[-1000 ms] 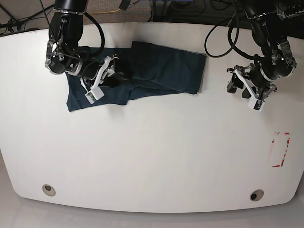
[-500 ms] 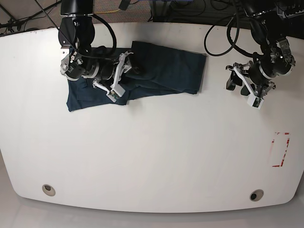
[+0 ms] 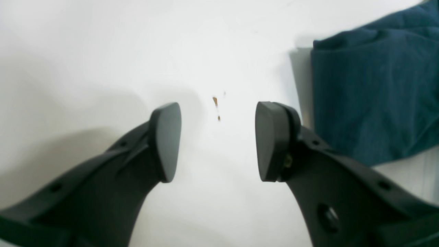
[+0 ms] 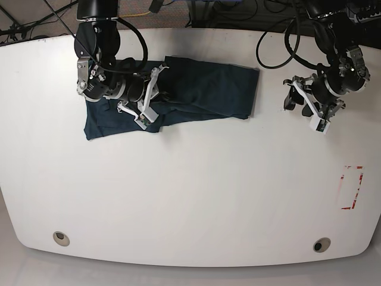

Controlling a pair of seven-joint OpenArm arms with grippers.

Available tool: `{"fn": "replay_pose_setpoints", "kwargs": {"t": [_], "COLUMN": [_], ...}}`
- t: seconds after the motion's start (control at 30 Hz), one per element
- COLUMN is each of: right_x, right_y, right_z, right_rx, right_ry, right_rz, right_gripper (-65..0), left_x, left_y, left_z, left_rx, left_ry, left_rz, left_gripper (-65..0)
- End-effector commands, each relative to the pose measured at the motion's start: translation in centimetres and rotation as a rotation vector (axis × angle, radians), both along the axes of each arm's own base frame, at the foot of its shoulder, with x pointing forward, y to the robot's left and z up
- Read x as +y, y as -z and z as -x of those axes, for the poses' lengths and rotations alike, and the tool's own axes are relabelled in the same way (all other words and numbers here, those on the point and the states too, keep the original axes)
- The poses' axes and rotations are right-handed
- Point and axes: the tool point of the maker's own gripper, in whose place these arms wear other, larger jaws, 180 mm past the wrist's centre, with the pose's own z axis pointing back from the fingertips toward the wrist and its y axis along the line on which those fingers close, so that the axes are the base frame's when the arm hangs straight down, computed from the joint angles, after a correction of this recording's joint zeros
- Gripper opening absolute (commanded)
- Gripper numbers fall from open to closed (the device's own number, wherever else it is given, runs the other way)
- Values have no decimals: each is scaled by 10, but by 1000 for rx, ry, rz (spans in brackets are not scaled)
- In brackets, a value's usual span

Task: Fold the T-shirt properly
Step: 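Release with the left gripper and press the folded end with the right gripper, then grasp both ends of the folded shirt and push them toward each other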

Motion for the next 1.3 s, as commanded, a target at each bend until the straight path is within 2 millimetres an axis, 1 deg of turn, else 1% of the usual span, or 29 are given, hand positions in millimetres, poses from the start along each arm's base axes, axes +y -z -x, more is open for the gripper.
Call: {"fn": "replay_pose_setpoints", "kwargs": {"t": [0.0, 0.07, 0.17, 0.2, 0.27, 0.33, 0.37, 0.43, 0.5, 0.53, 0.6, 0.63, 0.67, 0.7, 0.77, 0.83, 0.87, 0.9, 0.93, 0.97, 1.0, 1.07, 1.13, 1.17, 1.2, 1.23, 1.27], "right_x": [3, 3, 3, 3, 2, 2, 2, -1, -5, -5, -10, -20, -28, -33, -56, -73, -85, -98, -108, -118, -135, -166, -186, -197, -205, -220, -229], "right_y": [-24, -29, -35, -34, -40, -37, -34, -31, -28, -28, -30, -33, -38, -39, -42, -46, -48, -50, -47, -45, -44, -47, -46, -44, -41, -40, -35], "right_z": [-23, -29, -37, -37, -45, -47, -49, -52, -54, -54, -55, -57, -59, -57, -54, -57, -58, -58, -55, -51, -49, -45, -40, -36, -33, -29, -25], "right_rx": [-90, -106, -126, -125, -145, -134, -125, -111, -107, -107, -113, -124, -144, -148, -163, -176, -181, -186, -175, -164, -157, -159, -153, -138, -125, -112, -90], "right_ry": [3, 1, 2, 2, 3, 5, 6, 14, 20, 20, 40, 63, 83, 99, 169, 223, 260, 301, 330, 361, 411, 507, 573, 609, 628, 655, 677], "right_rz": [-34, -35, -35, -35, -34, -32, -35, -36, -26, -25, -34, -27, -18, -16, -2, 6, 10, 16, 23, 32, 42, 55, 61, 64, 71, 86, 88], "right_gripper": [-650, -650, -650, -650, -650, -645, -625, -558, -441, -385, -309, -274, -252, -241, -238, -236, -235, -235, -238, -239, -238, -235, -235, -235, -235, -235, -235], "left_x": [-1, -1, -1, -2, -4, -11, -17, -24, -31, -40, -52, -58, -65, -70, -85, -98, -106, -111, -112, -112, -112, -117, -120, -118, -117, -115, -115], "left_y": [-13, -12, -10, -11, -19, -25, -26, -29, -33, -32, -32, -34, -37, -37, -37, -31, -28, -23, -20, -15, -9, 4, 15, 22, 26, 32, 38], "left_z": [-7, -6, 0, 1, -1, -1, -1, -2, -4, -5, -7, -10, -14, -15, -19, -20, -22, -23, -24, -23, -23, -26, -26, -25, -24, -21, -20], "left_rx": [-52, -49, -37, -41, -65, -86, -96, -104, -118, -122, -125, -136, -148, -150, -154, -136, -127, -112, -104, -87, -69, -29, 4, 27, 42, 62, 80], "left_ry": [11, 12, 15, 17, 31, 75, 112, 131, 150, 159, 173, 183, 195, 203, 232, 258, 271, 284, 290, 293, 294, 293, 286, 281, 279, 277, 275], "left_rz": [1, 1, -2, -6, -19, -32, -39, -38, -35, -18, 5, 18, 27, 34, 58, 86, 101, 110, 105, 98, 87, 81, 78, 68, 63, 57, 59], "left_gripper": [-339, -339, -339, -339, -339, -339, -339, -339, -339, -339, -339, -338, -338, -338, -338, -338, -339, -340, -344, -360, -388, -468, -535, -565, -571, -569, -569]}}
